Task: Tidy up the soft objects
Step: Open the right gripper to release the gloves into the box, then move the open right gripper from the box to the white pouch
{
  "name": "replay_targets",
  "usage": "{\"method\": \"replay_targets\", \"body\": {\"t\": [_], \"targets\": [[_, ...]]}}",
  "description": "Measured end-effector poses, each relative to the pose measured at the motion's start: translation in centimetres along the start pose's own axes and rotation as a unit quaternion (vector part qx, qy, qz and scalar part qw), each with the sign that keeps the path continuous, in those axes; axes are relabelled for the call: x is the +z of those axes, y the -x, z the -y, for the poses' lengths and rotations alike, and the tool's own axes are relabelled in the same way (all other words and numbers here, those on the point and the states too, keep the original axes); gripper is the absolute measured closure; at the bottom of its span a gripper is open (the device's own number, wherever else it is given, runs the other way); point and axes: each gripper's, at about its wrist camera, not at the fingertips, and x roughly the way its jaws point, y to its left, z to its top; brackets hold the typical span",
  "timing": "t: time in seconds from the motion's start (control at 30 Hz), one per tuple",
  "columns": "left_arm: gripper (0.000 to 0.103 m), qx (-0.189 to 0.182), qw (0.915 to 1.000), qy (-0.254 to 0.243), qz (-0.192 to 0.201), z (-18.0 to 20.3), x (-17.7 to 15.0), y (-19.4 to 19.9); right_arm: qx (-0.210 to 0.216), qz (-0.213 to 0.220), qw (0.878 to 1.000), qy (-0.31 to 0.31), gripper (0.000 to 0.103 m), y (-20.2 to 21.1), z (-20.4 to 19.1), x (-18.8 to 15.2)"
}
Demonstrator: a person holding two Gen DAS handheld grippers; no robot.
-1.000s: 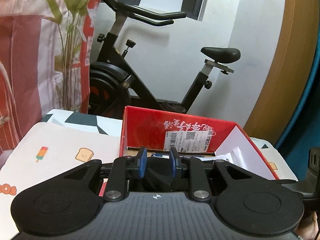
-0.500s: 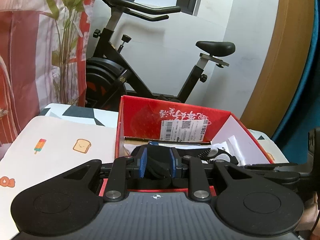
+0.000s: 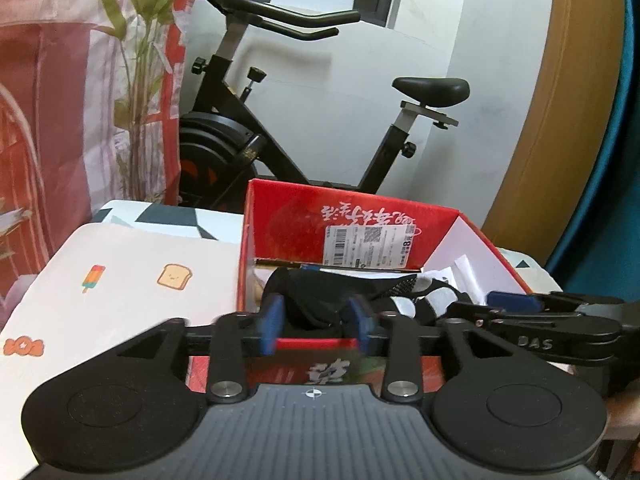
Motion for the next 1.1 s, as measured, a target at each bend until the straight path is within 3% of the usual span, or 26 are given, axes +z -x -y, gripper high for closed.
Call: {"method": "replay_targets", "body": {"t": [0.07, 0.13, 0.17, 0.2, 0.3, 0.4, 0.5, 0.87, 1.1], "targets": [[0.029, 0.009, 1.0000, 0.001, 0.001, 0.0, -0.3, 0.3, 0.000, 0.008, 1.000, 0.000, 0.030, 0.6, 0.1, -0.1], [0.015, 0.017, 0.9998, 0.005, 0.005, -0.1, -0.6, 0.7, -0.001, 0.015, 1.000, 0.004, 0.024, 1.1, 0.1, -0.2], [0.007, 0.019, 0.9998, 0.007, 0.007, -0.1, -0.7, 1.0, 0.000, 0.020, 1.000, 0.005, 0.015, 1.4, 0.1, -0.3], [0.005, 0.024, 0.9996, 0.009, 0.007, -0.2, -0.9, 1.2, 0.000, 0.025, 1.000, 0.005, 0.009, 1.7, 0.1, -0.4], [0.003, 0.059, 0.9983, 0.003, 0.000, 0.2, -1.4, 1.4, 0.002, 0.044, 0.999, 0.000, 0.001, 2.6, 0.2, -0.7], [0.000, 0.076, 0.9970, -0.008, -0.013, 0.4, -2.1, 1.6, -0.009, 0.060, 0.998, 0.001, 0.000, 3.5, 0.1, -1.2], [0.000, 0.080, 0.9966, -0.008, -0.021, 0.4, -2.8, 2.0, -0.023, 0.072, 0.997, 0.012, 0.000, 4.3, -0.2, -2.1], [0.000, 0.087, 0.9942, 0.004, -0.062, -0.1, -6.7, 2.3, -0.006, 0.099, 0.995, 0.011, 0.000, 6.5, -0.4, -6.3], [0.000, 0.103, 0.9916, -0.009, -0.077, 0.1, -8.3, 2.0, 0.008, 0.077, 0.997, 0.020, 0.000, 5.6, -0.7, -9.1]]}}
